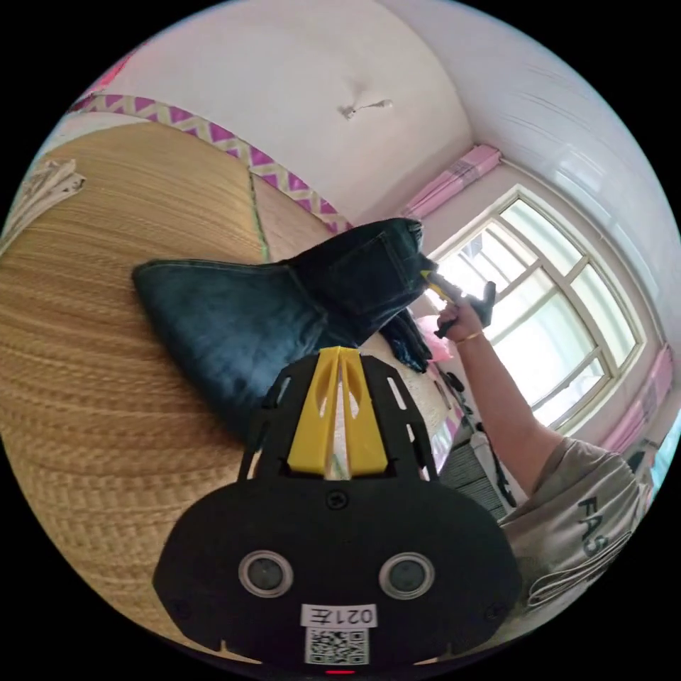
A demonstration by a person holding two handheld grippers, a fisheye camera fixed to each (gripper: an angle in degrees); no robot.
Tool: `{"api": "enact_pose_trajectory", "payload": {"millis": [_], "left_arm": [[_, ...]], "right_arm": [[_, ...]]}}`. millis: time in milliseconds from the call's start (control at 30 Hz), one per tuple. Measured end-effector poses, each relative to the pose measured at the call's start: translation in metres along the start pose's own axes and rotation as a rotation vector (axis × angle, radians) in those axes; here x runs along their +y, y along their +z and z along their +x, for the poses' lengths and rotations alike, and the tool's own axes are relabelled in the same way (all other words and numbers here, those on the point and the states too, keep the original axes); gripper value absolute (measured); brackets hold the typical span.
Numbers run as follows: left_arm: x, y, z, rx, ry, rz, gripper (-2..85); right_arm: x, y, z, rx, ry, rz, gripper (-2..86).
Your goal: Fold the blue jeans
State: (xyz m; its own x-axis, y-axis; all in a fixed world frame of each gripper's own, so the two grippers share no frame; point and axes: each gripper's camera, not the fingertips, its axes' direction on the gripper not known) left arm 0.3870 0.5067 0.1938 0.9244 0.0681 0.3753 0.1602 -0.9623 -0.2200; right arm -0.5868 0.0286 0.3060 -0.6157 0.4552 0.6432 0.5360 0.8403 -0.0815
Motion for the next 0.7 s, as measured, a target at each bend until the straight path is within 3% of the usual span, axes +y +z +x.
{"api": "enact_pose_trajectory", "payload": {"millis": [67, 133, 167, 233, 500, 700], "left_arm": [[-0.017, 0.038, -0.017, -0.041, -0.059, -0.094, -0.9], [-0.032, 0.078, -0.051, -0.231, -0.079, -0.253, -0.9], [-0.035, 0.084, -0.058, -0.244, -0.057, -0.278, -0.9], [-0.051, 0.085, -0.082, -0.150, -0.093, -0.312, -0.9], [-0.100, 0.110, -0.103, -0.211, 0.006, -0.420, -0.9], [-0.091, 0.076, -0.125, -0.116, -0.034, -0.341, -0.9]], "right_arm": [[0.018, 0.016, 0.034, 0.050, 0.072, -0.063, 5.1], [0.061, 0.033, 0.079, 0.050, 0.236, -0.101, 5.0], [0.074, 0.037, 0.090, 0.047, 0.276, -0.114, 5.0], [0.127, 0.054, 0.124, 0.058, 0.377, -0.195, 4.9], [0.276, 0.041, 0.141, -0.241, 0.494, -0.114, 4.9], [0.386, 0.057, 0.143, -0.161, 0.607, -0.211, 6.6]]}}
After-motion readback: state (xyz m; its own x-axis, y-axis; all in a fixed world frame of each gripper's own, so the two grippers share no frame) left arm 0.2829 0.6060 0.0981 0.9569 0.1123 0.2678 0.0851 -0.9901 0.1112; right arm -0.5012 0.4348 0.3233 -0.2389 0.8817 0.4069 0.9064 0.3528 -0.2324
